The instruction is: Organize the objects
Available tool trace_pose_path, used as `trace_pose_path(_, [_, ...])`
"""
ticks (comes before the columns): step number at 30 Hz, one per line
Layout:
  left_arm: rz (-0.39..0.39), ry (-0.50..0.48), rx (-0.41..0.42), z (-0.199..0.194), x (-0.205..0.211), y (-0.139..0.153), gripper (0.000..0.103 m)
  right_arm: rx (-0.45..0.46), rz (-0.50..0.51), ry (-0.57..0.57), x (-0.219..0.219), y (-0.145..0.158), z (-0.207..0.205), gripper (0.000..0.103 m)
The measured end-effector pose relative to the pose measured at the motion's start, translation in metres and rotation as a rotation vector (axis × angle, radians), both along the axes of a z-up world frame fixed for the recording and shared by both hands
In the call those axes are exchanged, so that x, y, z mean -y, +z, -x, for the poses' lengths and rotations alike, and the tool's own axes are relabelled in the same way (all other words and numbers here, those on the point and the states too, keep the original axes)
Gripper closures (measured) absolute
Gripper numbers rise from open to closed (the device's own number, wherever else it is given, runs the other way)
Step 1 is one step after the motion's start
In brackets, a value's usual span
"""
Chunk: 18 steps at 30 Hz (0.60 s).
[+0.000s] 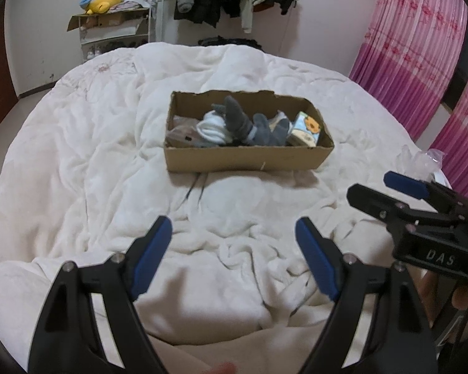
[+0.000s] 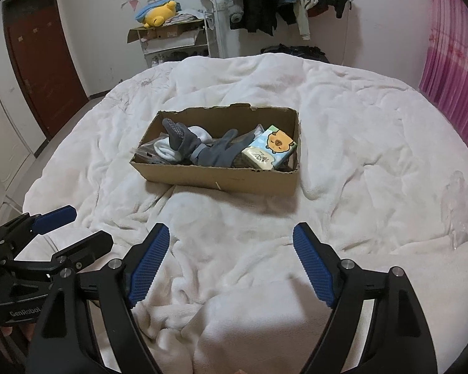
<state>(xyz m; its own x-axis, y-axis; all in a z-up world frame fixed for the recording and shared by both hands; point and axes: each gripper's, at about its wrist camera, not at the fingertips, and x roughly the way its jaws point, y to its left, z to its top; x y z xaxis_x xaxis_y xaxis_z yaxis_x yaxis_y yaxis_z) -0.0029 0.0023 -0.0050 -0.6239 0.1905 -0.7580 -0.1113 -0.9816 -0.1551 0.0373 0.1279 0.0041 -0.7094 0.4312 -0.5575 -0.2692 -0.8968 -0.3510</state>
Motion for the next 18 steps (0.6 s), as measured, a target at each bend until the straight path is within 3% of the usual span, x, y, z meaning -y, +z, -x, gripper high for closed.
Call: trace_pose_path(18, [0.000, 0.032, -0.010, 0.0007, 0.0071, 0.0009, 0.020, 0.006, 0.000, -0.002, -0.0025, -0.0017, 0.0001, 0.019])
